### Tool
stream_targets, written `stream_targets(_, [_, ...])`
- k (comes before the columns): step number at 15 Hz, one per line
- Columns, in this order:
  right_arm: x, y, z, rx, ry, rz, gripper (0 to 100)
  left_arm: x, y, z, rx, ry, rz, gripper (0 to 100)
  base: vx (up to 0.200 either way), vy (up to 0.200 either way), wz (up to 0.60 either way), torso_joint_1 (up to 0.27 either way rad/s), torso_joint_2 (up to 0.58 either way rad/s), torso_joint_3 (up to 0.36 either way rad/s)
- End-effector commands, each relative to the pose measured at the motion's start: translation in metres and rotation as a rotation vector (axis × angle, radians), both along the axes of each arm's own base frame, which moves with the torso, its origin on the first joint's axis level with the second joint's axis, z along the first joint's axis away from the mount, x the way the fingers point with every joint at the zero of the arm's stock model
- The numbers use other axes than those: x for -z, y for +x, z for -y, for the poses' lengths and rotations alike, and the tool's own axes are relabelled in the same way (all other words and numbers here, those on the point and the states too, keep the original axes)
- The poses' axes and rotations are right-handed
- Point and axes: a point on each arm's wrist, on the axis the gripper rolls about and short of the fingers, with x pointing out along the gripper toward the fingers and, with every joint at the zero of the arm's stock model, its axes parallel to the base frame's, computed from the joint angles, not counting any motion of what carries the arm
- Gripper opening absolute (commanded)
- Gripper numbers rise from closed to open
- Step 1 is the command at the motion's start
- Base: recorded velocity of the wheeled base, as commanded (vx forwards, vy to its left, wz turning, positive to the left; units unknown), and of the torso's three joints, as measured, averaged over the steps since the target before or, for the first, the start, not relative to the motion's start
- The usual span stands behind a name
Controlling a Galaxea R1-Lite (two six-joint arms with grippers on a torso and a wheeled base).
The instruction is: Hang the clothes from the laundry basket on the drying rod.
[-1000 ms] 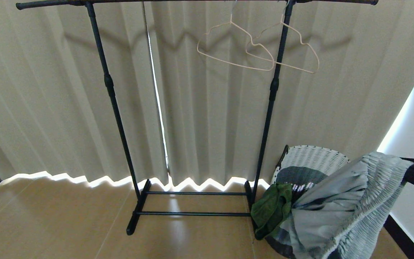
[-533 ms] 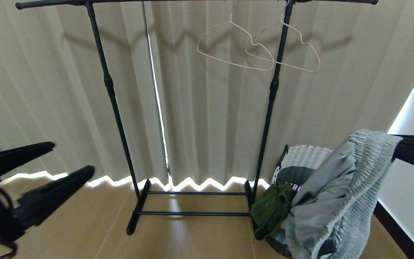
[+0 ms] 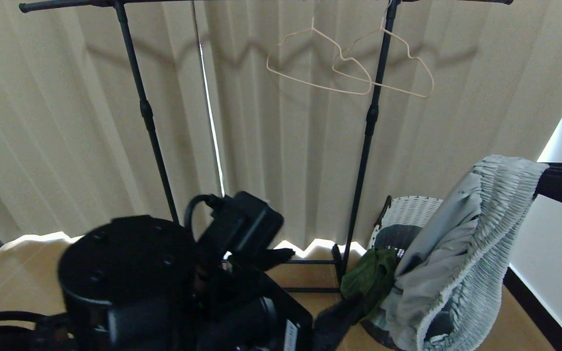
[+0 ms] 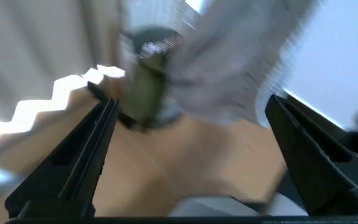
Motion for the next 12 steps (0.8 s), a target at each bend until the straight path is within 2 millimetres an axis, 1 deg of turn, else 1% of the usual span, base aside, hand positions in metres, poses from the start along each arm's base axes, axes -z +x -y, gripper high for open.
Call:
stream_targets(1, [-0.002, 0.000, -0.004, -0.022, 0.022, 0.018, 0, 0.028, -0.012, 0.040, 0.085, 0.041, -0.066, 100, 0.000, 0.000, 0.00, 0.000, 0.00, 0.000])
stream_targets(2, [-0.003, 0.001, -0.006, -0.032, 0.031, 0.022, 0, 0.031, -0.015, 0.048, 0.098, 0.030, -0.087, 100, 0.000, 0.000, 0.00, 0.000, 0.00, 0.000])
stream_targets(3, [-0.004, 0.001, -0.008, -0.043, 0.040, 0.023, 0, 0.041, -0.018, 0.066, 0.103, 0.023, -0.123, 100, 0.000, 0.000, 0.00, 0.000, 0.00, 0.000])
stream_targets(4, [-0.004, 0.001, -0.008, -0.043, 0.040, 0.023, 0, 0.045, -0.015, 0.076, 0.077, 0.017, -0.118, 100, 0.000, 0.000, 0.00, 0.000, 0.00, 0.000])
stream_targets(5, [-0.004, 0.001, -0.008, -0.043, 0.040, 0.023, 0, 0.045, -0.012, 0.082, 0.060, 0.010, -0.109, 100, 0.000, 0.000, 0.00, 0.000, 0.00, 0.000])
stream_targets(6, [-0.005, 0.000, -0.008, -0.043, 0.042, 0.029, 0, 0.045, -0.004, 0.098, 0.010, -0.013, -0.096, 100, 0.000, 0.000, 0.00, 0.000, 0.00, 0.000])
stream_targets(7, [-0.005, 0.000, -0.008, -0.043, 0.042, 0.029, 0, 0.045, -0.002, 0.101, -0.004, -0.017, -0.094, 100, 0.000, 0.000, 0.00, 0.000, 0.00, 0.000])
stream_targets(9, [-0.006, -0.001, -0.007, -0.043, 0.045, 0.034, 0, 0.058, 0.005, 0.110, -0.050, 0.008, -0.094, 100, 0.000, 0.000, 0.00, 0.000, 0.00, 0.000])
stream_targets(10, [-0.006, -0.002, -0.007, -0.043, 0.046, 0.036, 0, 0.063, 0.010, 0.109, -0.079, 0.025, -0.095, 100, 0.000, 0.000, 0.00, 0.000, 0.00, 0.000])
stream_targets(12, [-0.006, -0.002, -0.007, -0.043, 0.046, 0.037, 0, 0.076, 0.011, 0.107, -0.111, 0.073, -0.102, 100, 0.000, 0.000, 0.00, 0.000, 0.00, 0.000])
